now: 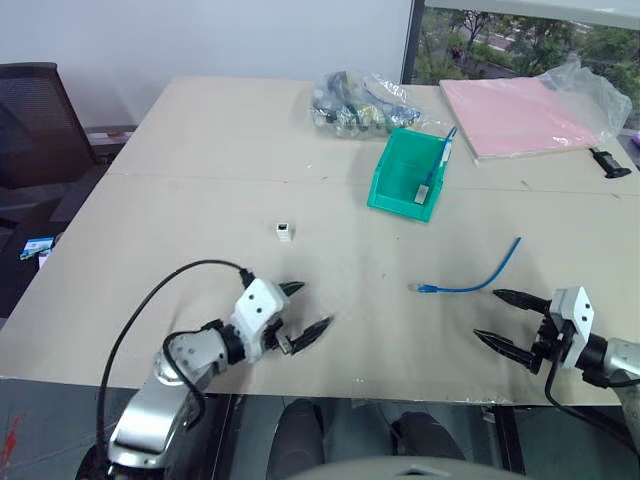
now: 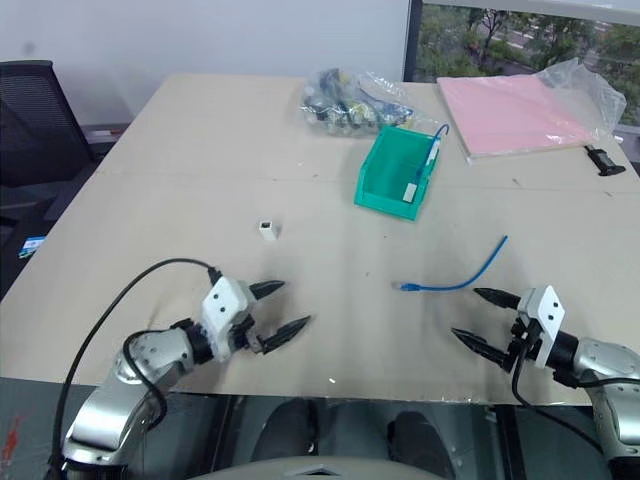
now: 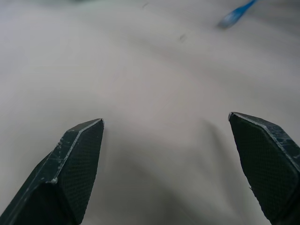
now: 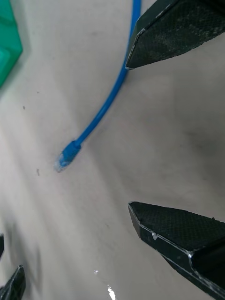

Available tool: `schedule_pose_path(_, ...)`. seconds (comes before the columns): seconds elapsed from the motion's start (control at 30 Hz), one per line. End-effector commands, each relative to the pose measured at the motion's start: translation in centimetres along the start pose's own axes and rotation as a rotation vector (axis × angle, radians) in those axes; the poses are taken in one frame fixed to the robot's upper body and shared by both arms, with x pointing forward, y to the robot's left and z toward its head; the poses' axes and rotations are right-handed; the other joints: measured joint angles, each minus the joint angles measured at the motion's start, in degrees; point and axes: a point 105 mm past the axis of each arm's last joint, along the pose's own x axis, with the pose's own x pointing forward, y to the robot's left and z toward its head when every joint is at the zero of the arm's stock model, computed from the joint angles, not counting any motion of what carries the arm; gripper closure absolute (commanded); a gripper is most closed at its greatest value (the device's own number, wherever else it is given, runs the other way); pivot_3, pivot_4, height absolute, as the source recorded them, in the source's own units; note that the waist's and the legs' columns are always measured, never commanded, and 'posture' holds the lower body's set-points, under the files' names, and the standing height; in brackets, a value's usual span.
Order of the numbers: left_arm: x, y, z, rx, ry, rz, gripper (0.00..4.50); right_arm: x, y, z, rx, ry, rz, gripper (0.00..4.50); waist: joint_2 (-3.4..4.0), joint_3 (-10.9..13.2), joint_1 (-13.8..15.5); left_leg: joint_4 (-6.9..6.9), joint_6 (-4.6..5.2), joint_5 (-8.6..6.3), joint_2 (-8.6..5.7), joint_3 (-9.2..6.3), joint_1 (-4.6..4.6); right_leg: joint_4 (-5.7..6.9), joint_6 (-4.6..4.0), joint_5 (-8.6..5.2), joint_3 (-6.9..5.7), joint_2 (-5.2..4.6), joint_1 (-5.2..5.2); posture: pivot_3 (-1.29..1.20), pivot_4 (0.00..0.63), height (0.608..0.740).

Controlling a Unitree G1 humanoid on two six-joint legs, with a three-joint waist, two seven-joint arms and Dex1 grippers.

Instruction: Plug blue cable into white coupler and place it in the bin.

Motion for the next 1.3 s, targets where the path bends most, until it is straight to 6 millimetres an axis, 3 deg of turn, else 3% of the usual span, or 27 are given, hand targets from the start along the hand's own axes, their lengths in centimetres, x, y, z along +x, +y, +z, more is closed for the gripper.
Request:
schedule_pose_path(0.03, 0.5, -0.4, 1.0, 0.032, -0.022, -0.107, 0.1, 1.7, -0.4, 2.4, -0.081, -0.033, 0.035, 0.04, 0.03, 0.0, -0.4, 0.01, 0.0, 0.0, 0.0, 0.0, 0.0, 0.0, 0.0, 0.0, 0.01, 0.0, 0.0, 0.0, 0.15, 0.718)
schedule_pose_path(0.2, 0.0, 0.1, 2.2, 0.098, -0.017, -0.189, 0.1, 5.5, 0.0, 3.2, -0.152, 0.016, 0.152, 0.04, 0.06, 0.0, -0.7, 0.12, 0.0, 0.0, 0.02, 0.0, 0.0, 0.01, 0.0, 0.0, 0.04, 0.04, -0.06, 0.0, 0.15, 0.718)
schedule_pose_path(0.4, -1.2, 0.4, 4.4, 0.121, -0.013, -0.283, 0.1, 8.6, 0.7, 2.5, -0.16, 0.084, 0.305, 0.04, 0.08, 0.1, 0.0, 0.15, 0.0, 0.0, 0.03, 0.04, -0.05, 0.01, 0.0, 0.0, 0.01, 0.03, -0.12, 0.0, 0.15, 0.718)
schedule_pose_path(0.57, -1.9, 0.3, 4.8, 0.14, 0.023, -0.313, 0.1, 9.2, 0.4, 1.5, -0.171, 0.135, 0.355, 1.52, 0.09, 0.1, -0.1, 0.24, 0.0, 0.0, 0.03, 0.04, -0.09, 0.0, 0.0, 0.0, 0.01, 0.03, -0.12, 0.0, 0.15, 0.718)
schedule_pose_path(0.6, -2.0, 0.3, 4.8, 0.139, 0.024, -0.315, 0.1, 9.3, 0.3, 1.5, -0.172, 0.136, 0.356, 2.27, 0.09, 0.1, -0.1, 0.25, 0.0, 0.0, 0.04, 0.04, -0.09, 0.01, 0.0, 0.0, 0.01, 0.03, -0.12, 0.0, 0.15, 0.718)
schedule_pose_path(0.67, -2.0, 0.3, 4.8, 0.143, 0.032, -0.306, 0.1, 9.6, 0.1, 1.5, -0.176, 0.136, 0.355, 3.14, 0.08, 0.1, -0.1, 0.26, 0.0, 0.0, 0.06, 0.04, -0.09, 0.02, 0.0, 0.0, 0.01, 0.03, -0.12, 0.0, 0.15, 0.718)
schedule_pose_path(0.73, -2.1, 0.5, 4.7, 0.147, 0.043, -0.293, 0.1, 9.9, 0.1, 1.7, -0.188, 0.129, 0.362, 4.3, 0.08, 0.1, -0.1, 0.27, 0.0, 0.0, 0.06, 0.04, -0.09, 0.01, 0.0, 0.0, 0.01, 0.03, -0.12, 0.0, 0.15, 0.718)
schedule_pose_path(0.8, -2.2, 0.8, 4.6, 0.155, 0.049, -0.272, 0.1, 10.7, 0.3, 2.2, -0.2, 0.11, 0.375, 4.3, 0.09, 0.1, -0.2, 0.28, 0.0, 0.0, 0.06, 0.04, -0.09, 0.02, 0.0, 0.0, 0.01, 0.03, -0.12, 0.0, 0.15, 0.718)
schedule_pose_path(1.0, -2.6, 2.0, 4.4, 0.164, 0.074, -0.221, 0.1, 16.1, 1.0, 5.2, -0.313, 0.049, 0.442, 4.3, 0.15, 0.1, -1.7, 0.36, 0.0, 0.0, 0.1, 0.06, -0.07, 0.11, 0.0, 0.0, 0.01, 0.06, -0.13, 0.0, 0.15, 0.718)
schedule_pose_path(1.17, -2.6, 2.7, 4.0, 0.153, 0.083, -0.199, 0.1, 19.1, 1.0, 6.0, -0.325, 0.076, 0.481, 4.3, 0.19, 0.2, -1.5, 0.35, 0.0, 0.0, 0.1, 0.03, -0.09, 0.1, -0.01, 0.0, -0.11, 0.04, -0.21, 0.0, 0.15, 0.718)
schedule_pose_path(1.3, -1.8, 3.2, 3.0, 0.12, 0.088, -0.185, 0.1, 19.9, 0.7, 6.8, -0.306, 0.056, 0.485, 2.83, 0.24, 0.2, -1.5, 0.35, 0.0, 0.0, 0.13, 0.05, -0.09, 0.14, -0.01, 0.0, -0.14, 0.05, -0.24, 0.0, 0.15, 0.718)
